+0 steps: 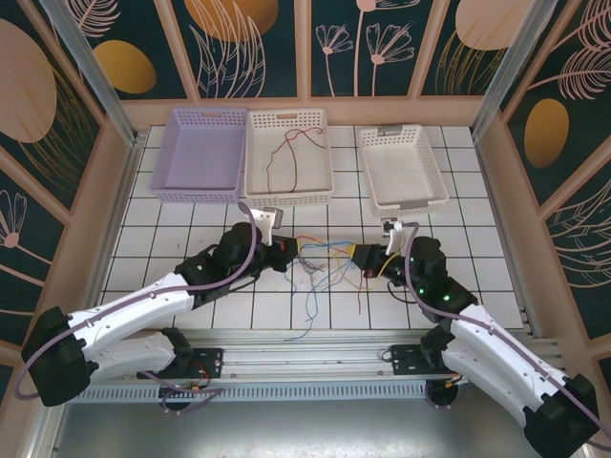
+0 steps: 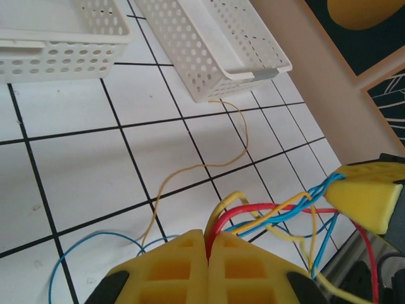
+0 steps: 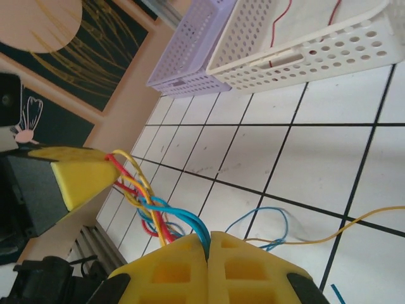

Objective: Untangle the cables

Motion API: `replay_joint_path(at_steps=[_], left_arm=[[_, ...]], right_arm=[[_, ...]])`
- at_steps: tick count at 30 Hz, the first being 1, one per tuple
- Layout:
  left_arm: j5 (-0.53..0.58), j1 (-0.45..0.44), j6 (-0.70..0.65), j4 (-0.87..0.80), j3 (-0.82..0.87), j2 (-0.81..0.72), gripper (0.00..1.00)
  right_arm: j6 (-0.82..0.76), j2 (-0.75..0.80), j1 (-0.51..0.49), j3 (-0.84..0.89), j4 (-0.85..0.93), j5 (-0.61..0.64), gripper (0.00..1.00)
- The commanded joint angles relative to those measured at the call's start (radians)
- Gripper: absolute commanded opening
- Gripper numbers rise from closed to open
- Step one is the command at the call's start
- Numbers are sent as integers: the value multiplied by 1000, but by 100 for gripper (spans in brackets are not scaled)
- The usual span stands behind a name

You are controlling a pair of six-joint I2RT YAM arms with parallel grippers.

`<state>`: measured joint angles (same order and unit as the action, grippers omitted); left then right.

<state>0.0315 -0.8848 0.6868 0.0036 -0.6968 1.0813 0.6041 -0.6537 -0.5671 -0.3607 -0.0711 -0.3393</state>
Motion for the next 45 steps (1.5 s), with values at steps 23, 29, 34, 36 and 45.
replay_joint_path(at_steps=[23,29,34,36,45], left_arm=[[579,42,-68,-672,-245,-362,0],[687,42,-105,-792,-345,-422,0],[719,43,-107,-851,-366,-446,0],[741,43,-111,-865,-376,-460,0],[754,42,-113,-915,-390,-495,0]], right_arm=[[149,161,389,24,403,231,0],[174,162,451,21,430,249,0],[207,166,512,53,399,181,0],[228,180,538,61,414,187,0],[253,233,628,86,402,103,0]])
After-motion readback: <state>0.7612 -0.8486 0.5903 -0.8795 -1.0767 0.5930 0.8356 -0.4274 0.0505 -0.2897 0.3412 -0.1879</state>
